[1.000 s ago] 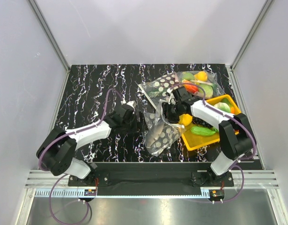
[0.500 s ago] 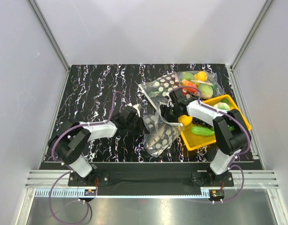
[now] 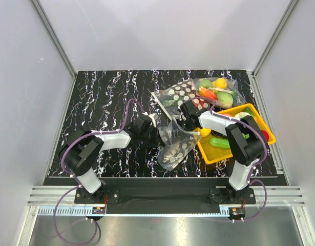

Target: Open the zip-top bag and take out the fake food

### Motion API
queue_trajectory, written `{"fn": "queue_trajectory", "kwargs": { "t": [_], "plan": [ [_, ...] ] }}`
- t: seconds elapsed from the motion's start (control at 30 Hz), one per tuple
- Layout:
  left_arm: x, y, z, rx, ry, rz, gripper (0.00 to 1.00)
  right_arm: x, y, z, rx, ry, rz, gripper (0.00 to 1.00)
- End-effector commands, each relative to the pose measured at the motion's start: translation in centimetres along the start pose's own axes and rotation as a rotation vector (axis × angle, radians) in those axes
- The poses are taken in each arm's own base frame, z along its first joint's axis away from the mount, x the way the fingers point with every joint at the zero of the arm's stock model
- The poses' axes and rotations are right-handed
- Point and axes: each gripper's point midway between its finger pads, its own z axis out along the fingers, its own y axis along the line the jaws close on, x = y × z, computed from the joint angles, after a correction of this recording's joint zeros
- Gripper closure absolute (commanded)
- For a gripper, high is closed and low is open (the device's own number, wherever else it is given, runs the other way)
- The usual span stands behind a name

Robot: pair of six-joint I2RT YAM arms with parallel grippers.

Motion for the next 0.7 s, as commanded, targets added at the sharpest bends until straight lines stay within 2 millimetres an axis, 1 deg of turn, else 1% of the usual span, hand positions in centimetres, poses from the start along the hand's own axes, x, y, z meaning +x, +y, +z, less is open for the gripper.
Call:
{"fn": "queue_trajectory", "kwargs": {
  "t": [0.0, 0.13, 0.23, 0.27, 0.3, 0.33, 0.4, 0.43, 0.47, 0.5, 0.53, 0.57, 0.6, 0.67],
  "plan": [
    [-2.0, -2.4, 0.0, 0.075, -0.047, 0.051, 1.00, 1.1, -0.7, 1.2, 0.044, 0.051, 0.013, 0.37],
    [-2.2, -2.5, -0.2, 0.076, -0.054, 0.056, 1.00, 1.2, -1.1, 1.5, 0.060, 0.066, 0.011, 0.72],
    [-2.5, -2.3, -0.5, 0.057, -0.074, 0.066, 1.00, 1.0, -0.8, 1.3, 0.061, 0.065, 0.003, 0.88],
    [-2.5, -2.2, -0.7, 0.050, -0.077, 0.073, 1.00, 0.7, -0.6, 1.0, 0.060, 0.060, -0.001, 0.97],
    [-2.4, -1.9, -0.8, 0.034, -0.072, 0.072, 1.00, 0.6, -0.5, 0.8, 0.062, 0.054, -0.002, 1.00],
    [-2.7, -1.6, -1.0, 0.016, -0.086, 0.072, 1.00, 0.4, -0.3, 0.5, 0.061, 0.048, -0.009, 1.00],
    [-2.5, -1.0, -1.2, -0.020, -0.083, 0.070, 1.00, -0.4, 0.5, -0.6, 0.051, 0.022, -0.021, 1.00],
    [-2.8, -0.6, -1.5, -0.038, -0.097, 0.069, 1.00, -0.7, 0.7, -1.0, 0.052, 0.010, -0.027, 1.00],
    [-2.9, -0.4, -1.7, -0.052, -0.103, 0.074, 1.00, -1.2, 1.3, -1.9, 0.046, -0.012, -0.034, 1.00],
    [-2.7, 0.1, -1.9, -0.075, -0.101, 0.068, 1.00, -1.7, 1.4, -2.6, 0.054, -0.033, -0.042, 1.00],
    [-3.1, 0.2, -2.2, -0.087, -0.123, 0.070, 1.00, -1.9, 1.6, -3.0, 0.057, -0.046, -0.046, 1.00],
    [-3.4, 0.3, -2.4, -0.092, -0.136, 0.075, 1.00, -2.5, 2.1, -4.0, 0.053, -0.072, -0.058, 1.00],
    [-2.9, 1.0, -2.6, -0.120, -0.122, 0.068, 1.00, -2.9, 2.1, -4.6, 0.064, -0.094, -0.064, 1.00],
    [-3.2, 1.2, -3.1, -0.136, -0.145, 0.073, 1.00, -3.6, 2.5, -6.0, 0.061, -0.127, -0.065, 1.00]
  ]
}}
